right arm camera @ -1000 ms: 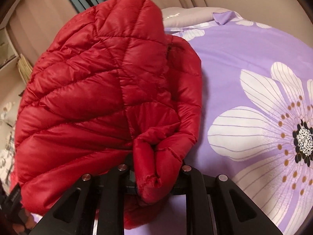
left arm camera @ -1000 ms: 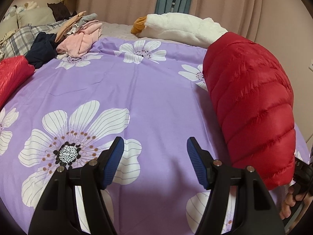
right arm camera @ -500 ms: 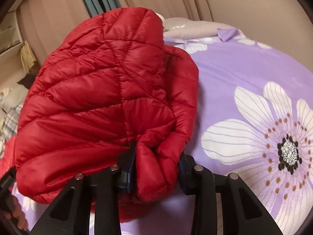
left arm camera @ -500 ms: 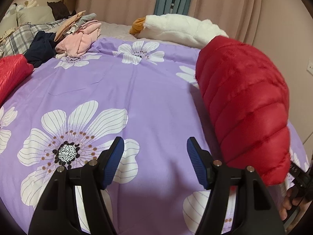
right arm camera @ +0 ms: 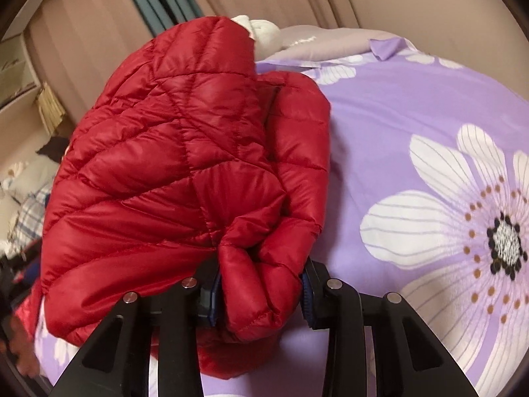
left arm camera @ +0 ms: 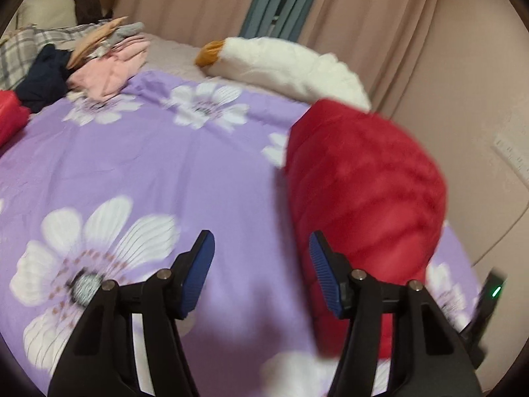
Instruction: Fold large clothes
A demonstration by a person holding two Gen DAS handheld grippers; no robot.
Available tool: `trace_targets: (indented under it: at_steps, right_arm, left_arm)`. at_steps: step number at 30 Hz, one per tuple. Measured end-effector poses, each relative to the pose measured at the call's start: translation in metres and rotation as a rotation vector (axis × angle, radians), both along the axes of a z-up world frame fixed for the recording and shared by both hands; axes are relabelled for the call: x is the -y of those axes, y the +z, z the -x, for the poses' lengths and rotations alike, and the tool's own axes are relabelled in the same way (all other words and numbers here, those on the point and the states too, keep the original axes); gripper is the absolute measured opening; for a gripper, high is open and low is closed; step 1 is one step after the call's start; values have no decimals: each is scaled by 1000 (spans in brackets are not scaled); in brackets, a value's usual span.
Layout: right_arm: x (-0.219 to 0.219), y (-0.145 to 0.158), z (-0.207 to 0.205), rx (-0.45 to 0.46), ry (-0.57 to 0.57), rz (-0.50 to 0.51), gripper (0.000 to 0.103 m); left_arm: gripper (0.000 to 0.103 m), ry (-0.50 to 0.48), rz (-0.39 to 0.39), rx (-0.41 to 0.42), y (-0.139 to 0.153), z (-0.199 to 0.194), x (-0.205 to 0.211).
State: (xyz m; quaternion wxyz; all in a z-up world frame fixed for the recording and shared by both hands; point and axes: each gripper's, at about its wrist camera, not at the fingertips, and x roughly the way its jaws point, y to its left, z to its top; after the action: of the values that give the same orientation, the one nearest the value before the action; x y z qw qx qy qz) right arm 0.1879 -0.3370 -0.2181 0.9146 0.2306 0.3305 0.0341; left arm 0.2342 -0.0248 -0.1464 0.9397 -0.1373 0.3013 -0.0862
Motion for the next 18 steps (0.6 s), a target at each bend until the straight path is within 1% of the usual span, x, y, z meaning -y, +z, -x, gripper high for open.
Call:
trace_targets:
  at_steps: [2,3,4,6,7,8,9,10,13,16,18]
  right_arm:
    - [1,-1,2,3,5,2,36]
    - [1,0,3,1,7,6,36]
    - [1,0,4,-1,7,9,36]
    - [1,0,7,-2,9,12,37]
    - [1,0,6,-6,9,14,39]
    - [2,-1,5,-12,9,16,40]
    - [4,-1,5,-15,12,13,41]
    - [4,-2,3,-16,20,9,42]
    - [6,-1,-1,-26,43,8,42]
    - [8,-2,-2,-43,33,18,43]
    - [12,-3,-2,-56,14,24,43]
  left_arm:
    - [54,-11,-37,9,12,-14,13]
    - [52,-33,-49,7,18,-26,21]
    - [49,-59,-48,5,22,-35,28]
    - [48,-98,-16,-2,31,-56,39]
    - [42,-99,-15,-10,33,-66,45]
    - [41,-97,-33,-17,35,-77,53]
    - [36,-88,-82,-31,34,-89,63]
    - [33,-73,-124,-41,32,-96,72]
    - [31,-39,-224,-35,19,-113,95]
    - [31,-18,-286,-122,-6,-135,113]
    - [30,-60,-281,-186,-24,-148,121]
